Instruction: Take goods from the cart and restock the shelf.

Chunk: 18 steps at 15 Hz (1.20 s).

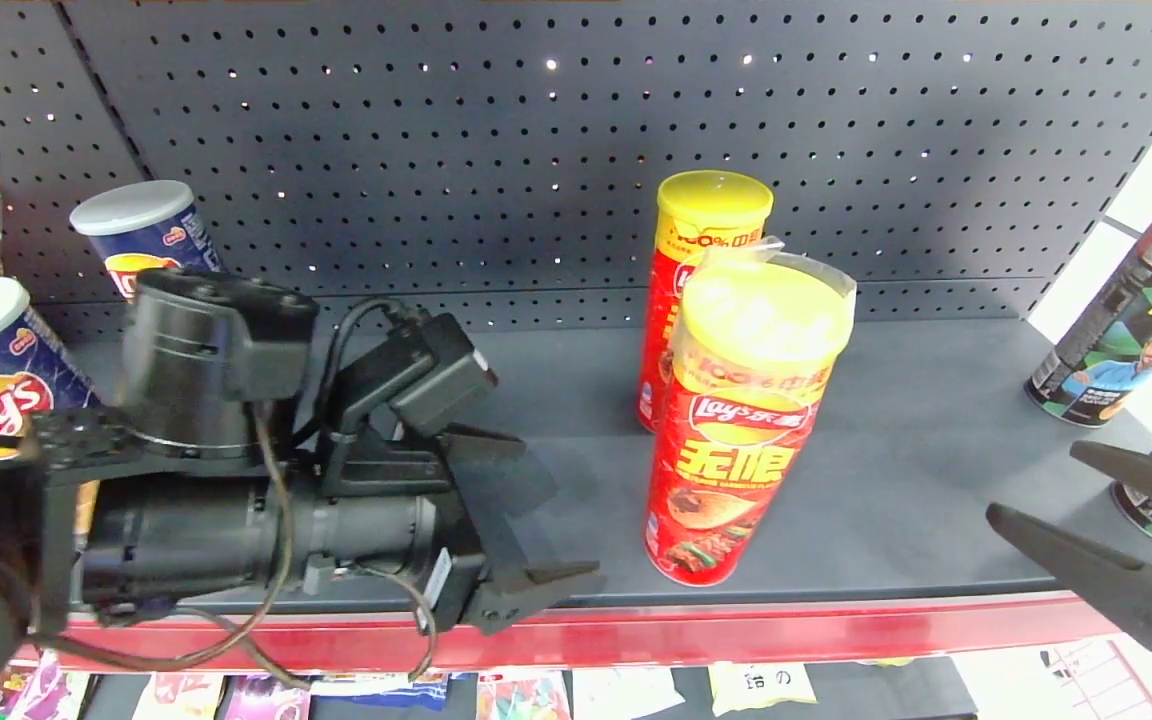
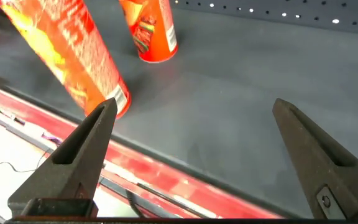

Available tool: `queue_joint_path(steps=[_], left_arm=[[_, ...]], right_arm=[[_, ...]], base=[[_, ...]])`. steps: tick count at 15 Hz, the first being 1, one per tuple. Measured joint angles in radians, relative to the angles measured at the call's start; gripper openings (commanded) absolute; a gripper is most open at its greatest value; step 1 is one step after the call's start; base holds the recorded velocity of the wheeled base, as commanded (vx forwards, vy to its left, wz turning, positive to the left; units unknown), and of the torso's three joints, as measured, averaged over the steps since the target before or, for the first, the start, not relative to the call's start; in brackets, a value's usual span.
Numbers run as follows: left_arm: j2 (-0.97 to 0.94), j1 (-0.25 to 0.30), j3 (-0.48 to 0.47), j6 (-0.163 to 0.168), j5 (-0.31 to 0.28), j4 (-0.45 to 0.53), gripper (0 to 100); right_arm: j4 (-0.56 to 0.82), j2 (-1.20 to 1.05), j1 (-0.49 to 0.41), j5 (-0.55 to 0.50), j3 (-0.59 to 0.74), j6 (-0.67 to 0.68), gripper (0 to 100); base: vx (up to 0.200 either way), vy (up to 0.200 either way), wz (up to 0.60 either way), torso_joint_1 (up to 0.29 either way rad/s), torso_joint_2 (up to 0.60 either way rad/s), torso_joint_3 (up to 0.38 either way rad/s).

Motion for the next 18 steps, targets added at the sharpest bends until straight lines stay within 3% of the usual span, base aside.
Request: queue_joint_path(steps=[2, 5, 7, 9, 11, 14, 15, 16, 18], left_arm=[[-0.127, 0.0, 0.048, -0.015, 0.032, 0.047, 100], [-0.386, 0.001, 0.121, -0.056, 0.139, 0.225, 100], [-0.591, 0.01, 0.147, -0.097, 0.258, 0.419, 100], [-0.797, 0.063, 0.157, -0.149, 0.407, 0.617, 100], [-0.954, 0.211, 0.165, -0.183, 0.479, 0.751, 100], [-1.132, 0.53, 0.2, -0.21, 0.518, 0.869, 100], [-1.202, 0.609, 0.228, -0.216, 0.513, 0.884, 100], [-1.269, 0.647, 0.262, -0.219, 0.491, 0.899, 100], [-1.39, 0.676, 0.362, -0.222, 0.36, 0.863, 100]], right_arm=[[0.036, -0.064, 0.0, 0.0, 0.034, -0.006, 100], [0.269, -0.216, -0.004, -0.012, 0.039, -0.012, 100], [0.509, -0.356, -0.025, -0.038, 0.005, -0.013, 100], [0.763, -0.506, -0.069, -0.067, -0.035, -0.013, 100], [0.924, -0.618, -0.16, -0.094, -0.079, -0.009, 100], [0.969, -0.702, -0.314, -0.106, -0.099, -0.005, 100], [0.97, -0.72, -0.361, -0.106, -0.09, -0.004, 100], [0.97, -0.734, -0.403, -0.106, -0.08, -0.003, 100], [0.963, -0.764, -0.455, -0.101, -0.05, -0.007, 100]], base=[[0.0, 0.0, 0.0, 0.0, 0.0, 0.0], [0.0, 0.0, 0.0, 0.0, 0.0, 0.0], [0.0, 0.0, 0.0, 0.0, 0.0, 0.0], [0.0, 0.0, 0.0, 0.0, 0.0, 0.0], [0.0, 0.0, 0.0, 0.0, 0.0, 0.0], [0.0, 0.0, 0.0, 0.0, 0.0, 0.0], [0.0, 0.0, 0.0, 0.0, 0.0, 0.0], [0.0, 0.0, 0.0, 0.0, 0.0, 0.0], [0.0, 0.0, 0.0, 0.0, 0.0, 0.0]])
